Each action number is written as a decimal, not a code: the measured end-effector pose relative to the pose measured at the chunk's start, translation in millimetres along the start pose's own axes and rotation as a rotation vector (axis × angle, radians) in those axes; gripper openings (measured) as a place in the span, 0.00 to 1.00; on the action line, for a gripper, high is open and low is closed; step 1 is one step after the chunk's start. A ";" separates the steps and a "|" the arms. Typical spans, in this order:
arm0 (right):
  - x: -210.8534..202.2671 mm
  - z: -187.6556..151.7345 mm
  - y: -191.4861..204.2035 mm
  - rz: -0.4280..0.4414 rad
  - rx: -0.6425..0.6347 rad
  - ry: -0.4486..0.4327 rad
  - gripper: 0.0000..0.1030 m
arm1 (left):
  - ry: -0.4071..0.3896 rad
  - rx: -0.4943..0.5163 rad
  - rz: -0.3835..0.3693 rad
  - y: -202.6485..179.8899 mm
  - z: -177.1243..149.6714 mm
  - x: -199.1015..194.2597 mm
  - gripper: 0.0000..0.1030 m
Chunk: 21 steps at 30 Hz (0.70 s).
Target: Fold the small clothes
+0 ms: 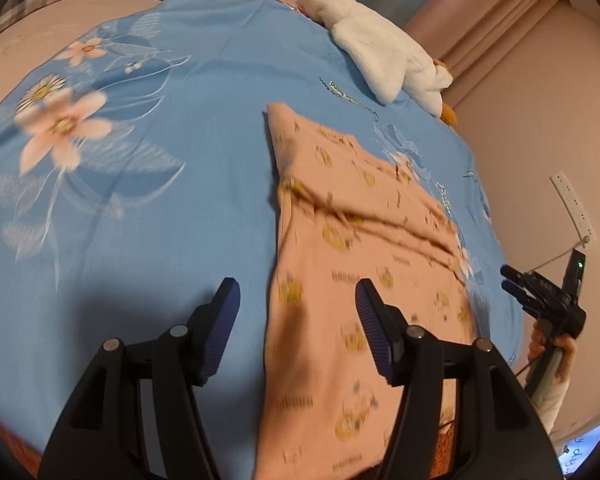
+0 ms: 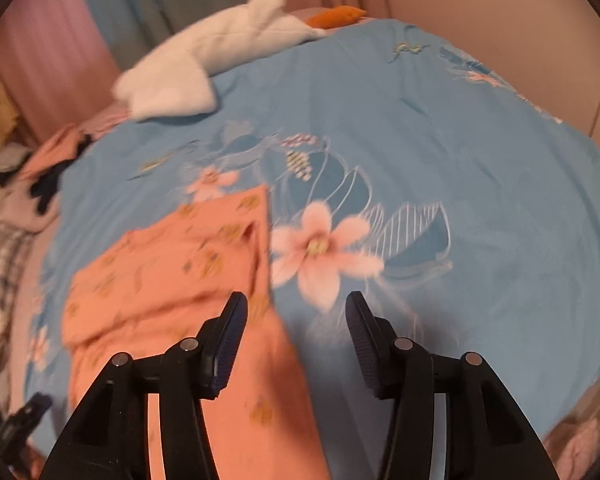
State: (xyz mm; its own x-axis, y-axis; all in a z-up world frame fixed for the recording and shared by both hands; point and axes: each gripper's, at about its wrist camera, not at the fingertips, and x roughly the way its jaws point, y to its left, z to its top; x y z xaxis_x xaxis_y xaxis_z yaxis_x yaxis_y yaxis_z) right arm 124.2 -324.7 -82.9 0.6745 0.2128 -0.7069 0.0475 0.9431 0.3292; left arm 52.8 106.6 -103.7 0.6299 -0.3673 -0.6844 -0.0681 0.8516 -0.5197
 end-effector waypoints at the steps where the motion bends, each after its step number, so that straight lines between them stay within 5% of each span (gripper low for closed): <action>1: -2.0 -8.2 1.4 0.015 -0.008 0.009 0.49 | -0.002 0.005 0.007 -1.2 -8.3 -3.6 0.58; 7: -21.7 -72.6 5.8 0.065 -0.065 0.072 0.49 | 0.048 0.054 0.028 -14.0 -52.2 -14.6 0.58; 11: -28.4 -107.2 12.7 -0.002 -0.141 0.085 0.49 | 0.070 0.086 0.048 -13.4 -74.8 -15.9 0.57; 21: -17.3 -147.9 5.4 0.011 -0.116 0.158 0.49 | 0.139 0.070 0.043 -11.7 -110.9 -17.3 0.56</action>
State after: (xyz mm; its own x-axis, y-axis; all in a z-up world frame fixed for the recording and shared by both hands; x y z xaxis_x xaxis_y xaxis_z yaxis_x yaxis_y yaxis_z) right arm 3.8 -285.5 -161.4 0.5498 0.2519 -0.7964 -0.0502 0.9617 0.2695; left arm -43.1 61.5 -142.6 0.5143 -0.3740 -0.7718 -0.0353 0.8899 -0.4548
